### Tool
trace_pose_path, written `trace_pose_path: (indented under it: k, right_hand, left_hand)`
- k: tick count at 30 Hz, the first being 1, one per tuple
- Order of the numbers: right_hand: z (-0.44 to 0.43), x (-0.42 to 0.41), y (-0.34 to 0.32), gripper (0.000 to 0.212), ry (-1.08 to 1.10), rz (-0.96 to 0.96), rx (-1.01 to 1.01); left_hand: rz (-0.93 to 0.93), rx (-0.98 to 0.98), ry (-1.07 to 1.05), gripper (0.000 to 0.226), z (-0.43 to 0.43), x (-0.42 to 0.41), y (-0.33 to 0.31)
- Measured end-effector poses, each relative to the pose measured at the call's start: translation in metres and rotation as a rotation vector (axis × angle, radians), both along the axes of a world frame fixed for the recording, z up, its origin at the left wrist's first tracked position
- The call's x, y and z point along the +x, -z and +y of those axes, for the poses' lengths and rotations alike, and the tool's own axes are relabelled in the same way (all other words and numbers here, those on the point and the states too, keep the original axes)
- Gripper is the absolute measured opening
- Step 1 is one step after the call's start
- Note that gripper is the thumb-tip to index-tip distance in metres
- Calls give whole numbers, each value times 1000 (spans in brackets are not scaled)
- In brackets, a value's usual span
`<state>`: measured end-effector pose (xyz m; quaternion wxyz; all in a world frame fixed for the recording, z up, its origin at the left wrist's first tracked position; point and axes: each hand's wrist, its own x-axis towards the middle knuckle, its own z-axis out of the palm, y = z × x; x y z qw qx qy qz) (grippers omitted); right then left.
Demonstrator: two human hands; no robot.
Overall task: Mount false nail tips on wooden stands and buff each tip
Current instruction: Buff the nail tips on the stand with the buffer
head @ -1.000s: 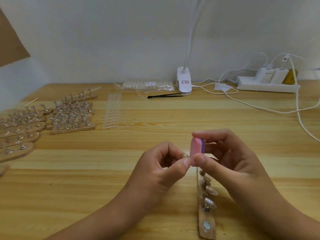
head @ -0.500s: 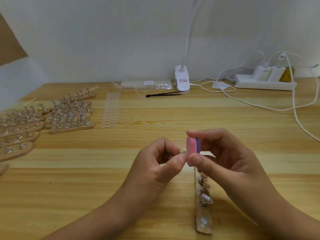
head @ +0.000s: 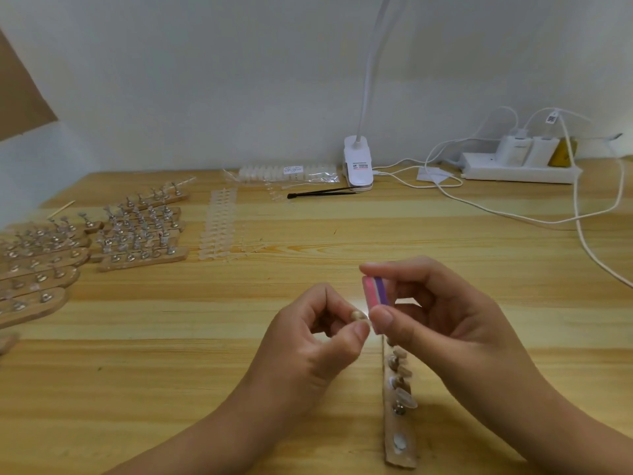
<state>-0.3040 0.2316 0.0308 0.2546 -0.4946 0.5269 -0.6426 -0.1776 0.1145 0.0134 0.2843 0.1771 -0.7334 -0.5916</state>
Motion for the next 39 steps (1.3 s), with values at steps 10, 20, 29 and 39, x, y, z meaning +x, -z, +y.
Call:
trace_pose_path:
  k: [10, 20, 29, 39]
  right_hand:
    - [1, 1, 2, 29, -7, -21, 0]
    - [4, 5, 3, 28, -30, -4, 2]
    - [-1, -12, -10, 27, 43, 30, -103]
    - [11, -91, 8, 34, 312, 958, 589]
  left_hand:
    - [15, 12, 2, 18, 1, 1, 0]
    - [0, 15, -32, 21, -2, 0, -1]
    - [-35, -193, 61, 16, -2, 6, -5]
    - [-29, -40, 171, 18, -7, 4, -8]
